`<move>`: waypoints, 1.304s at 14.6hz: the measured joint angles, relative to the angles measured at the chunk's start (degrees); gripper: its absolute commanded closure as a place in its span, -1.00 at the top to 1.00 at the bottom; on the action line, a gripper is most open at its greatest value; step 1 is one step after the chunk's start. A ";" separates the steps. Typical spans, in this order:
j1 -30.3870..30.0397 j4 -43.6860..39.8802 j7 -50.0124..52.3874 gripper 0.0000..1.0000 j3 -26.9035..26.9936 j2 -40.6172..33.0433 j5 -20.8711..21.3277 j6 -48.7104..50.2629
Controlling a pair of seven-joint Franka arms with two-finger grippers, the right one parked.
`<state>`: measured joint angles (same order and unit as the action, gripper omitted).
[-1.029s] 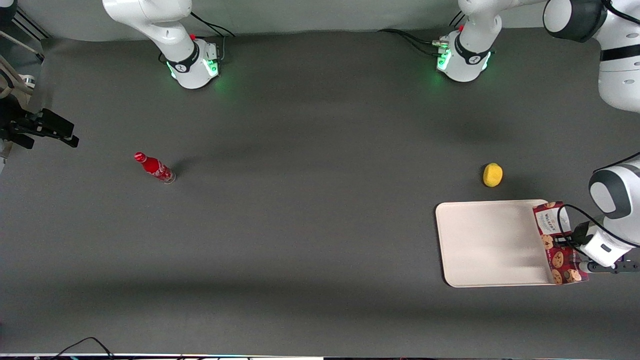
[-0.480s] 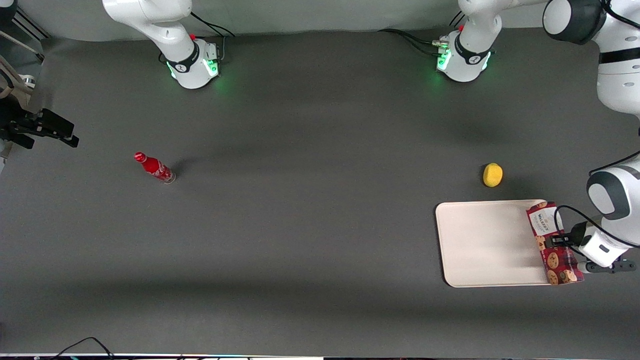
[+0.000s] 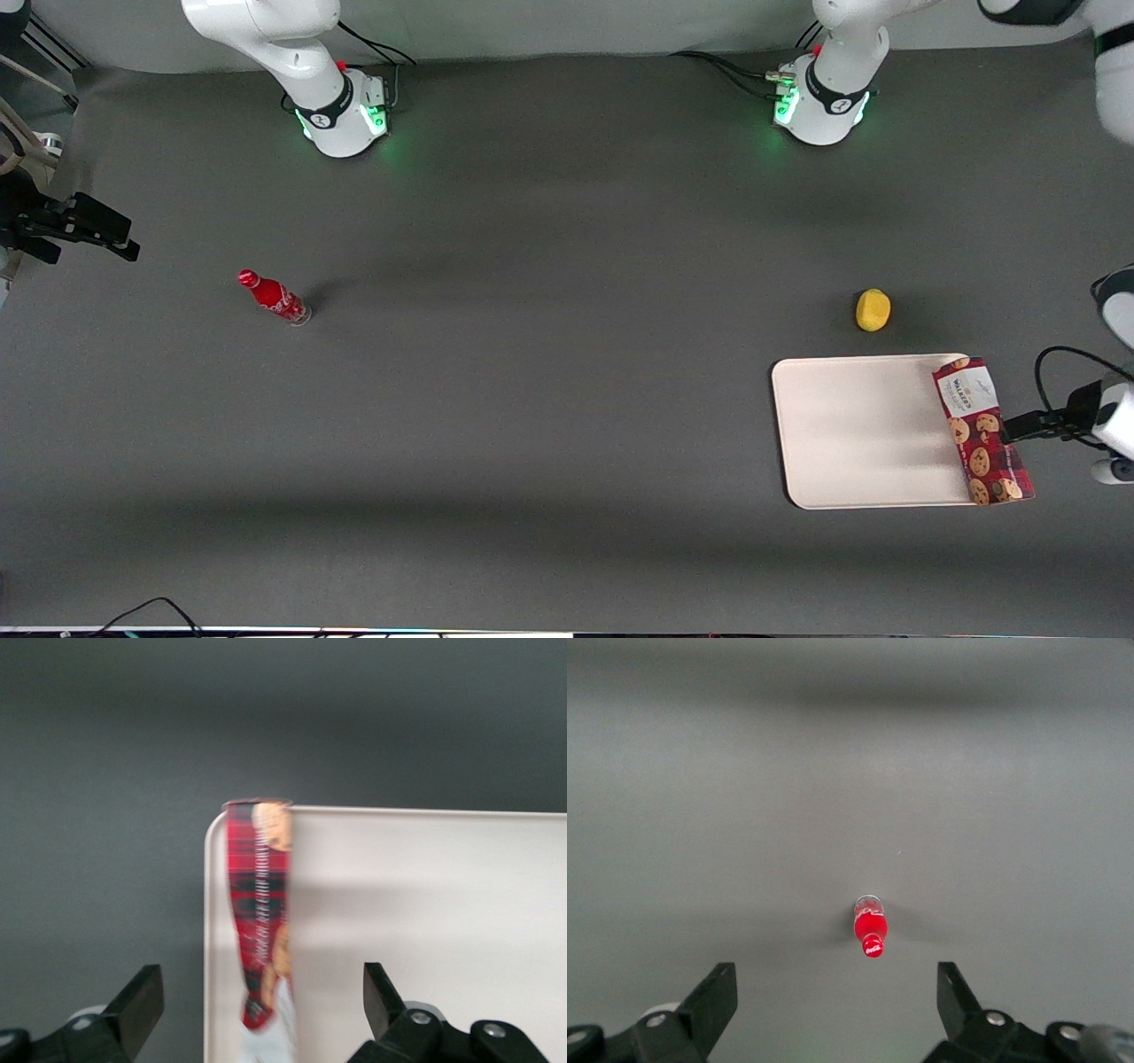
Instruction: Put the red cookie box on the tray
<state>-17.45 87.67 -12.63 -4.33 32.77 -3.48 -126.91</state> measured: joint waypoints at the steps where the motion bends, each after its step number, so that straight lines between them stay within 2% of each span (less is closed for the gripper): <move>1: -0.06 0.54 0.85 1.00 -1.14 -2.84 -0.04 2.00; 5: 0.08 2.85 10.03 1.00 -7.12 -14.78 -0.02 13.10; 9: 0.21 6.23 13.31 1.00 -10.63 -27.06 0.02 21.02; 14: 0.14 9.73 13.58 1.00 -10.99 -38.76 0.25 29.76; 19: 0.01 10.11 12.73 1.00 -10.92 -44.36 0.34 35.12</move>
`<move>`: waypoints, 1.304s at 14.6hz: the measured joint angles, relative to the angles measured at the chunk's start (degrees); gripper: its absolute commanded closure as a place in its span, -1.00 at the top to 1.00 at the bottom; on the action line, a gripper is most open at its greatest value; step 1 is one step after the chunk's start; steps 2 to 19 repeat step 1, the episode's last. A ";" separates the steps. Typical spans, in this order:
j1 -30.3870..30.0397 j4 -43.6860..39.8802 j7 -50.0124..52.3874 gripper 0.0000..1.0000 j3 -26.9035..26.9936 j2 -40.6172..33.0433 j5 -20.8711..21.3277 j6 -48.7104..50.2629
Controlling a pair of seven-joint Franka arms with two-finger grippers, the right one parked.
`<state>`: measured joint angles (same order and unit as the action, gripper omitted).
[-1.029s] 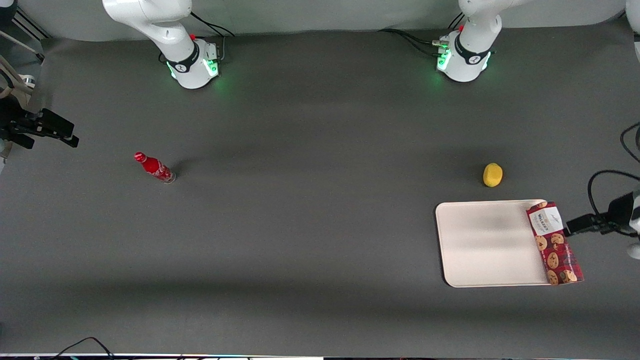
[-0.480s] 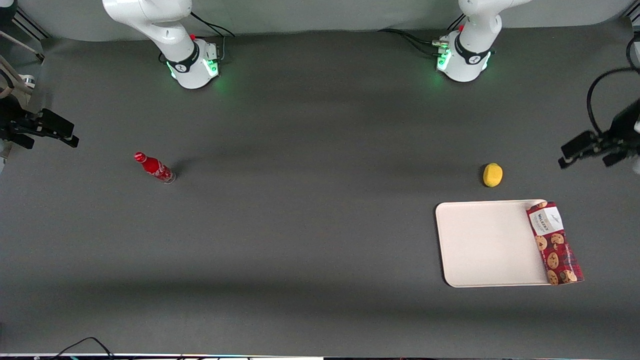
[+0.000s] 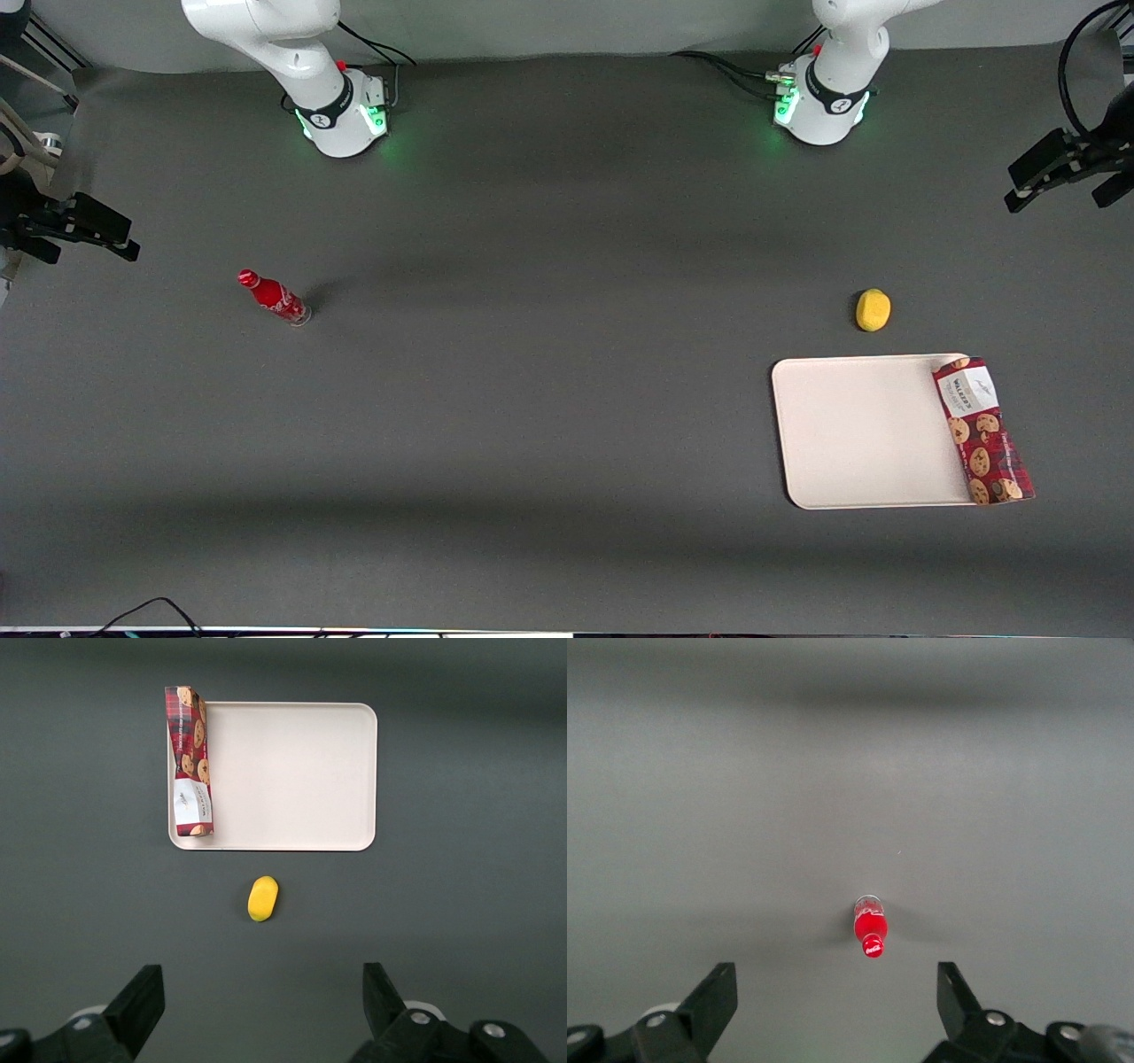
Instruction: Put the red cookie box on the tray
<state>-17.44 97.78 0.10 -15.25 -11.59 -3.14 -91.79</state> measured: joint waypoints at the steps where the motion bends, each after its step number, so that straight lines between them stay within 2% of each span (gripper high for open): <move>1: -0.02 0.08 -0.47 1.00 0.00 -0.37 0.01 0.05; 19: -0.02 0.08 -0.47 1.00 0.00 -0.37 0.01 0.05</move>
